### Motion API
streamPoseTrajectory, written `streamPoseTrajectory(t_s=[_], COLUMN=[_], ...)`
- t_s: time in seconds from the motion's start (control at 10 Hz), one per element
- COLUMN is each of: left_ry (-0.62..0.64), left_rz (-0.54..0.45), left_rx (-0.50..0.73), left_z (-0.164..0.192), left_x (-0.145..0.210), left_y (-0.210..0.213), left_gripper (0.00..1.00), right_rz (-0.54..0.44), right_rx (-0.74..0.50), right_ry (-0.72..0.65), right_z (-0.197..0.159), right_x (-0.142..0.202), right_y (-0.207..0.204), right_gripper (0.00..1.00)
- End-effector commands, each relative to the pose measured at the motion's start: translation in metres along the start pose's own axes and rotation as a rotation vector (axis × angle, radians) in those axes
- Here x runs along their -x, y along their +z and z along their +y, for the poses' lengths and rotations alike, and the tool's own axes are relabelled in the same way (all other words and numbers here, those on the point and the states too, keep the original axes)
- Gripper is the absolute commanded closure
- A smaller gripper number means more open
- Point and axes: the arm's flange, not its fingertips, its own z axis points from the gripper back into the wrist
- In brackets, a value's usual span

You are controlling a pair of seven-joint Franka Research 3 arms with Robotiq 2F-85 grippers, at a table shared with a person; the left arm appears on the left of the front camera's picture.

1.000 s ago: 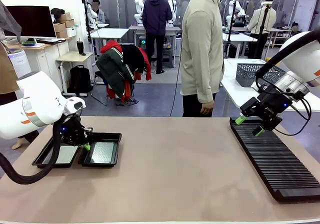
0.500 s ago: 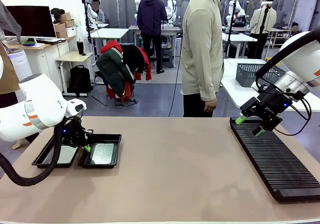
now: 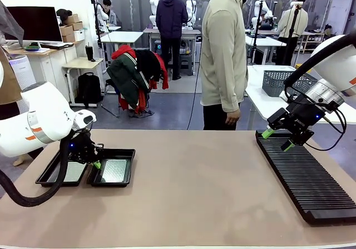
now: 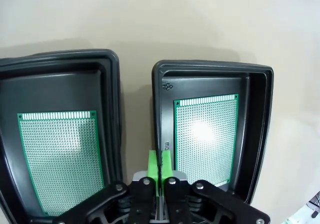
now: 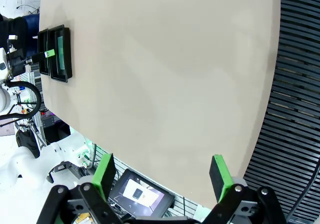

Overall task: Inspect and transfer BCBs to ESD trays.
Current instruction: Pick up the ESD tray and place it on the left side of the table.

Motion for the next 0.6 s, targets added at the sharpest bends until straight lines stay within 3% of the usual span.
streamPoseTrajectory(t_s=[0.0,0.1,0.2,0.3,0.4,0.5], left_ry=[0.0,0.009,0.001,-0.004,-0.005,-0.009], left_rz=[0.0,-0.003,-0.011,-0.014,-0.016,-0.024], left_rx=[0.0,-0.005,-0.017,-0.027,-0.036,-0.039], left_z=[0.0,-0.003,-0.006,-0.009,-0.013,-0.017], left_x=[0.0,0.001,0.001,0.001,0.002,0.003], left_y=[0.0,0.002,0.003,0.004,0.006,0.009], left_gripper=[0.97,0.81,0.79,0.63,0.6,0.44], right_rz=[-0.01,-0.01,-0.01,-0.01,-0.01,-0.01], right_rx=[0.002,0.002,0.002,0.002,0.002,0.002], right_ry=[-0.017,-0.017,-0.017,-0.017,-0.017,-0.017], right_z=[0.001,0.001,0.001,0.001,0.001,0.001], right_x=[-0.001,-0.001,-0.001,-0.001,-0.001,-0.001], right_y=[-0.001,-0.001,-0.001,-0.001,-0.001,-0.001], right_gripper=[0.0,0.0,0.0,0.0,0.0,0.0])
